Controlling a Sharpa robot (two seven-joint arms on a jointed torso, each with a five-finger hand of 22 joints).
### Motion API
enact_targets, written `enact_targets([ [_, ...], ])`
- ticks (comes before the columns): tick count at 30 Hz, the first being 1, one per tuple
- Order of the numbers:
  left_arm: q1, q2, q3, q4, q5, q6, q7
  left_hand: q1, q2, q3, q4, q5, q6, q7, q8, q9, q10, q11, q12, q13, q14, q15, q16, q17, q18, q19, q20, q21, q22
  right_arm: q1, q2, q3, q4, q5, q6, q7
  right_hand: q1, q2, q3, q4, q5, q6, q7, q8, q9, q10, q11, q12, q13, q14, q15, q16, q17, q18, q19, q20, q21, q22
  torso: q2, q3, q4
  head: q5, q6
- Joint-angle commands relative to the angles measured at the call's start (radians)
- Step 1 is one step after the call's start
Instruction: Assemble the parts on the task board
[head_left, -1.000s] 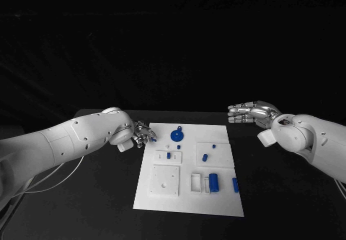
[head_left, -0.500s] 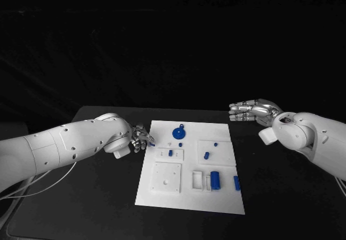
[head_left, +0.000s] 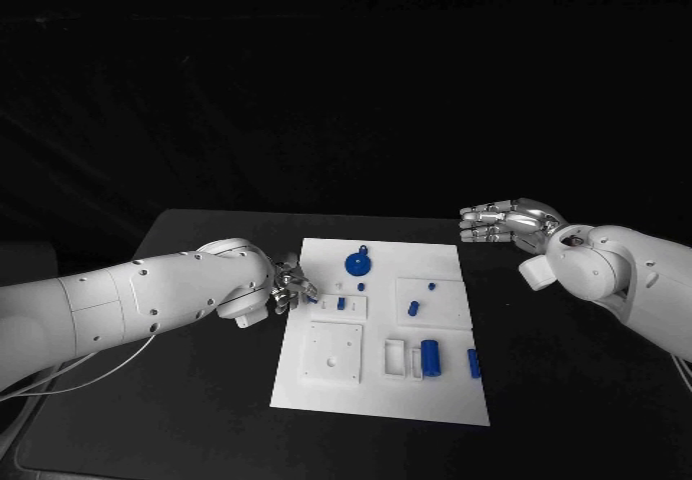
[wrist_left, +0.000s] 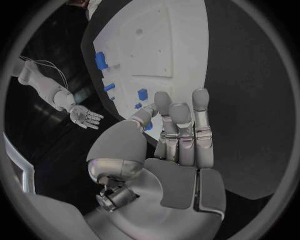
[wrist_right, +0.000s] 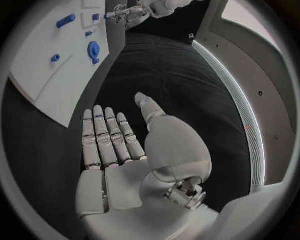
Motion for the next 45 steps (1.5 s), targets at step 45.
enact_targets([
  [45, -0.013, 0.054, -0.006, -0.016, -0.112, 0.010, -0.015, 0.010, 0.000, 0.051, -0.042, 0.008, 0.099, -0.088, -0.013, 0.008, 0.045, -0.010, 0.016, -0.003, 0.014, -0.001, -0.005, 0.014, 0.008, 0.011, 0.000, 0.011, 0.017, -0.002, 0.007, 0.001, -0.002, -0.002, 0.025, 0.008, 0.000, 0.001, -0.001, 0.007, 0.006, -0.001, 0.002, 0.001, 0.001, 0.004, 0.001, -0.002, -0.001, 0.004, -0.003, -0.002, 0.001, -0.004, 0.001, 0.000, 0.000, 0.001, 0.000, 0.0007, 0.0014, -0.003, -0.011],
])
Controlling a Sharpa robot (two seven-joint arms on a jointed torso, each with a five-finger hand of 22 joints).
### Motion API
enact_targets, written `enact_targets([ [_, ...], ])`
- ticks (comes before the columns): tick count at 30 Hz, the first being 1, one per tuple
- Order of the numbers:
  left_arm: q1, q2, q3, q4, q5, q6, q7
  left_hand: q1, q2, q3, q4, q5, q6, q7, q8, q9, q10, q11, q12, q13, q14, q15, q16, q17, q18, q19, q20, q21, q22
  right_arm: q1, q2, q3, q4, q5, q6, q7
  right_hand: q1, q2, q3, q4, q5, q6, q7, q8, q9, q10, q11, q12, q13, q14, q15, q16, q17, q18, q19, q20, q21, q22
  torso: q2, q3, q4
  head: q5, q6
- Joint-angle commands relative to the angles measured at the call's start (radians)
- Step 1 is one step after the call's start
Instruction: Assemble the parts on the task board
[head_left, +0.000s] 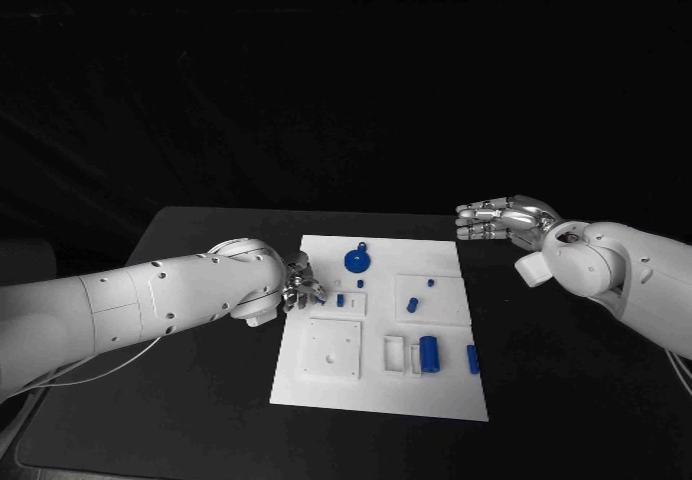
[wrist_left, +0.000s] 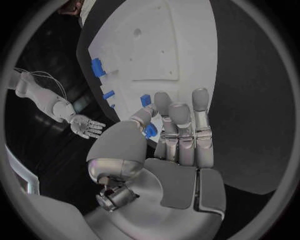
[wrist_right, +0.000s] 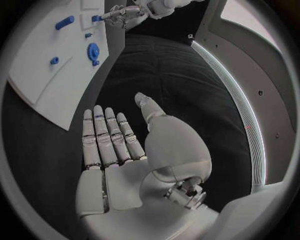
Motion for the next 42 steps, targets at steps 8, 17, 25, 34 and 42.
enact_targets([
  [8, -0.014, 0.006, 0.000, -0.005, -0.051, -0.001, 0.006, 0.009, -0.002, 0.050, -0.042, 0.005, 0.094, -0.089, -0.006, 0.002, 0.043, -0.006, 0.009, 0.000, 0.008, -0.001, -0.003, 0.004, 0.009, 0.004, 0.000, 0.009, 0.017, -0.001, 0.000, 0.001, 0.002, -0.002, 0.018, 0.008, 0.000, 0.001, -0.001, 0.007, 0.006, -0.001, 0.002, 0.001, 0.001, 0.004, 0.001, -0.002, -0.001, 0.005, -0.003, -0.002, 0.001, -0.004, 0.001, 0.000, 0.000, 0.001, 0.000, 0.0005, -0.0005, 0.002, -0.001],
  [17, -0.016, 0.007, 0.000, -0.005, -0.053, 0.011, 0.010, 0.009, -0.002, 0.050, -0.042, 0.004, 0.095, -0.089, -0.007, 0.002, 0.043, -0.006, 0.010, 0.000, 0.008, -0.001, -0.003, 0.005, 0.009, 0.004, 0.000, 0.010, 0.017, -0.001, 0.001, 0.001, 0.001, -0.002, 0.019, 0.008, 0.000, 0.003, -0.002, 0.005, 0.007, -0.002, 0.002, 0.001, 0.001, 0.003, 0.001, -0.002, -0.001, 0.004, -0.003, -0.002, 0.001, -0.004, -0.001, 0.000, 0.000, 0.001, 0.000, 0.0006, -0.0009, 0.000, -0.002],
  [25, -0.016, 0.005, 0.000, -0.005, -0.041, 0.022, 0.012, 0.010, -0.002, 0.051, -0.043, 0.005, 0.095, -0.089, -0.007, 0.002, 0.043, -0.006, 0.010, 0.000, 0.008, -0.001, -0.003, 0.006, 0.008, 0.003, 0.000, 0.010, 0.017, -0.001, 0.000, 0.001, 0.000, -0.002, 0.020, 0.008, 0.000, 0.003, -0.002, 0.005, 0.007, -0.002, 0.002, 0.001, 0.001, 0.003, 0.001, -0.002, -0.001, 0.004, -0.003, -0.002, 0.001, -0.004, -0.001, 0.000, 0.000, 0.001, 0.000, 0.0002, -0.0004, -0.001, -0.002],
  [34, -0.016, 0.003, 0.002, -0.007, -0.001, 0.036, 0.013, 0.010, -0.001, 0.052, -0.045, 0.006, 0.096, -0.089, -0.007, 0.002, 0.043, -0.006, 0.011, 0.000, 0.009, -0.001, -0.002, 0.007, 0.008, 0.003, 0.000, 0.012, 0.017, -0.002, 0.001, 0.001, -0.001, -0.002, 0.021, 0.009, 0.000, 0.003, -0.002, 0.005, 0.007, -0.002, 0.002, 0.001, 0.001, 0.003, 0.001, -0.002, -0.001, 0.004, -0.003, -0.002, 0.001, -0.004, -0.001, 0.000, 0.000, 0.001, 0.000, 0.0007, -0.0015, -0.001, -0.001],
  [42, -0.014, 0.000, 0.003, -0.013, 0.013, 0.048, 0.012, 0.009, -0.001, 0.053, -0.048, 0.008, 0.098, -0.090, -0.008, 0.002, 0.044, -0.006, 0.013, 0.000, 0.010, 0.000, -0.002, 0.008, 0.008, 0.003, 0.001, 0.013, 0.017, -0.002, 0.001, 0.001, -0.001, -0.002, 0.022, 0.008, 0.000, 0.003, -0.002, 0.005, 0.007, -0.002, 0.002, 0.001, 0.001, 0.003, 0.001, -0.002, -0.001, 0.004, -0.003, -0.002, 0.001, -0.004, -0.001, 0.000, 0.000, 0.001, 0.001, 0.0022, -0.0018, -0.005, -0.001],
])
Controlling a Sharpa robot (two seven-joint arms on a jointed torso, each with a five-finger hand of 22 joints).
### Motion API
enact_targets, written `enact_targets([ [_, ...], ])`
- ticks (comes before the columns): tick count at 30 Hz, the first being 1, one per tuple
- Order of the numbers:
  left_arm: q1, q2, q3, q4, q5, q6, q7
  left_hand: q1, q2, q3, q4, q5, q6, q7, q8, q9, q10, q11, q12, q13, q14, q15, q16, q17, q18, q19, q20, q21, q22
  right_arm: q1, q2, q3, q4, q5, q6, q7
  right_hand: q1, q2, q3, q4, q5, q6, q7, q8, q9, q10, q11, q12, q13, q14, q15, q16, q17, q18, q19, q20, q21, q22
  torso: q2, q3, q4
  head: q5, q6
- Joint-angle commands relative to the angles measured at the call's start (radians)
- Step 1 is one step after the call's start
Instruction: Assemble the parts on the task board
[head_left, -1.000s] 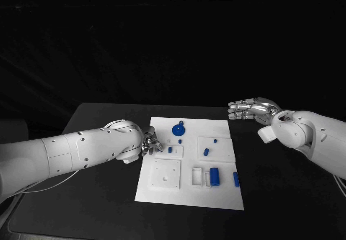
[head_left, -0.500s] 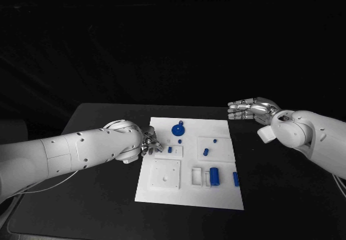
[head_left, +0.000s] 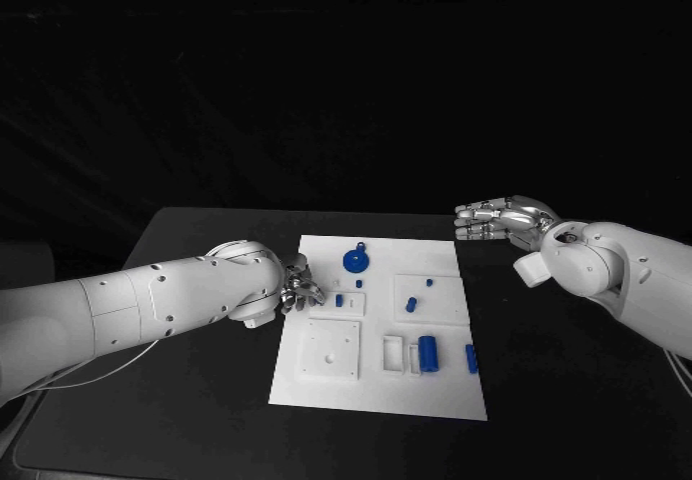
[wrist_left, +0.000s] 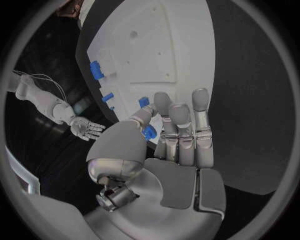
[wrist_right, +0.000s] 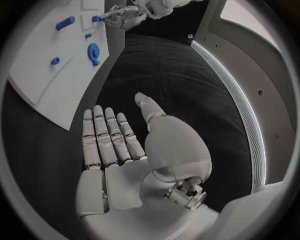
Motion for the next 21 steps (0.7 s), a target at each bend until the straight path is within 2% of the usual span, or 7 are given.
enact_targets([
  [1, -0.002, 0.000, -0.002, -0.002, 0.023, 0.037, -0.002, 0.009, -0.001, 0.053, -0.048, 0.006, 0.096, -0.087, -0.003, 0.001, 0.045, -0.005, 0.006, 0.000, 0.010, 0.000, -0.002, 0.001, 0.008, 0.003, 0.001, 0.006, 0.018, -0.001, 0.001, 0.001, 0.000, -0.002, 0.018, 0.009, 0.000, 0.003, -0.003, 0.005, 0.007, -0.002, 0.002, 0.001, 0.001, 0.003, 0.001, -0.002, -0.001, 0.004, -0.003, -0.002, 0.001, -0.004, -0.001, 0.000, 0.000, 0.001, 0.001, 0.0015, 0.0007, -0.003, -0.001],
  [21, 0.006, 0.014, -0.001, -0.018, 0.035, 0.078, 0.007, 0.007, 0.001, 0.053, -0.053, 0.008, 0.098, -0.087, -0.007, -0.001, 0.045, -0.005, 0.006, -0.002, 0.010, 0.001, -0.003, 0.003, 0.009, 0.001, 0.002, 0.007, 0.017, -0.002, 0.002, 0.001, -0.003, -0.003, 0.014, 0.011, 0.001, 0.004, -0.001, 0.002, 0.006, -0.003, 0.001, 0.001, 0.001, 0.003, 0.001, -0.002, -0.001, 0.003, -0.003, -0.002, 0.001, -0.004, -0.001, 0.000, 0.000, 0.001, 0.000, 0.0006, 0.0019, -0.007, -0.003],
])
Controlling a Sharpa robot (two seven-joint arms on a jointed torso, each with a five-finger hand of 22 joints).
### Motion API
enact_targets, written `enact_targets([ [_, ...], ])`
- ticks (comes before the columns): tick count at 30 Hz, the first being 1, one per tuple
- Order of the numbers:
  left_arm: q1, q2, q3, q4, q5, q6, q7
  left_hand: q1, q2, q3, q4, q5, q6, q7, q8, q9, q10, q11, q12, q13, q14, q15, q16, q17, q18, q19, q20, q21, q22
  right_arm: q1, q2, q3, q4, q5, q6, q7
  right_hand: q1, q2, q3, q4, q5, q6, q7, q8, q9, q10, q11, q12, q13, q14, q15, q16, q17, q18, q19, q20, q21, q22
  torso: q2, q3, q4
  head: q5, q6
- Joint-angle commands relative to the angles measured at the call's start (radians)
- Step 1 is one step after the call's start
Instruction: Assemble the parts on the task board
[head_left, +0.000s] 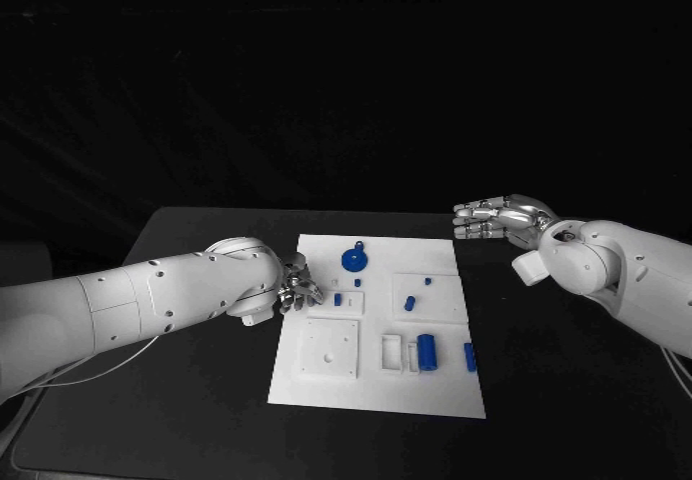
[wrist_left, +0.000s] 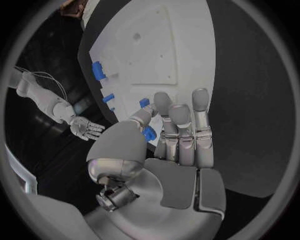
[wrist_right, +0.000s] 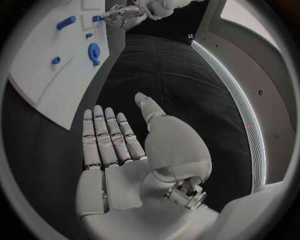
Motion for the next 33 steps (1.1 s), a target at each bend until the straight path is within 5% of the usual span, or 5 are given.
enact_targets([
  [1, -0.001, 0.005, -0.002, -0.001, 0.010, 0.036, 0.007, 0.007, 0.002, 0.054, -0.054, 0.004, 0.095, -0.090, -0.008, -0.001, 0.044, -0.006, 0.006, -0.001, 0.007, -0.002, -0.003, 0.002, 0.009, 0.001, 0.002, 0.008, 0.017, -0.001, 0.002, 0.001, 0.000, -0.003, 0.014, 0.011, 0.001, 0.004, -0.001, 0.002, 0.006, -0.003, 0.001, 0.001, 0.001, 0.003, 0.001, -0.002, -0.001, 0.003, -0.003, -0.002, 0.001, -0.004, -0.001, 0.000, 0.000, 0.001, 0.000, -0.0004, 0.0008, 0.000, 0.000],
  [23, 0.001, 0.009, 0.000, -0.017, 0.010, 0.053, 0.013, 0.006, 0.002, 0.056, -0.061, 0.011, 0.098, -0.091, -0.009, 0.000, 0.044, -0.007, 0.009, 0.000, 0.007, -0.003, -0.001, 0.005, 0.009, 0.000, 0.002, 0.011, 0.017, -0.006, 0.006, 0.001, -0.006, -0.003, 0.017, 0.011, 0.001, 0.004, -0.001, 0.002, 0.006, -0.003, 0.001, 0.001, 0.001, 0.003, 0.001, -0.002, -0.001, 0.003, -0.003, -0.002, 0.001, -0.004, -0.001, 0.000, 0.000, 0.001, 0.000, -0.0014, 0.0004, 0.002, 0.002],
  [33, 0.019, 0.019, 0.003, -0.035, 0.019, 0.087, 0.021, 0.004, 0.005, 0.058, -0.065, 0.016, 0.100, -0.091, -0.010, 0.001, 0.043, -0.007, 0.010, 0.001, 0.006, -0.002, 0.001, 0.007, 0.009, -0.002, 0.003, 0.013, 0.017, -0.007, 0.008, 0.001, -0.009, -0.003, 0.019, 0.011, 0.001, 0.004, -0.001, 0.002, 0.006, -0.003, 0.001, 0.001, 0.001, 0.003, 0.001, -0.002, -0.001, 0.003, -0.003, -0.002, 0.001, -0.004, -0.001, 0.000, 0.000, 0.001, 0.000, -0.0011, 0.0002, 0.004, 0.005],
])
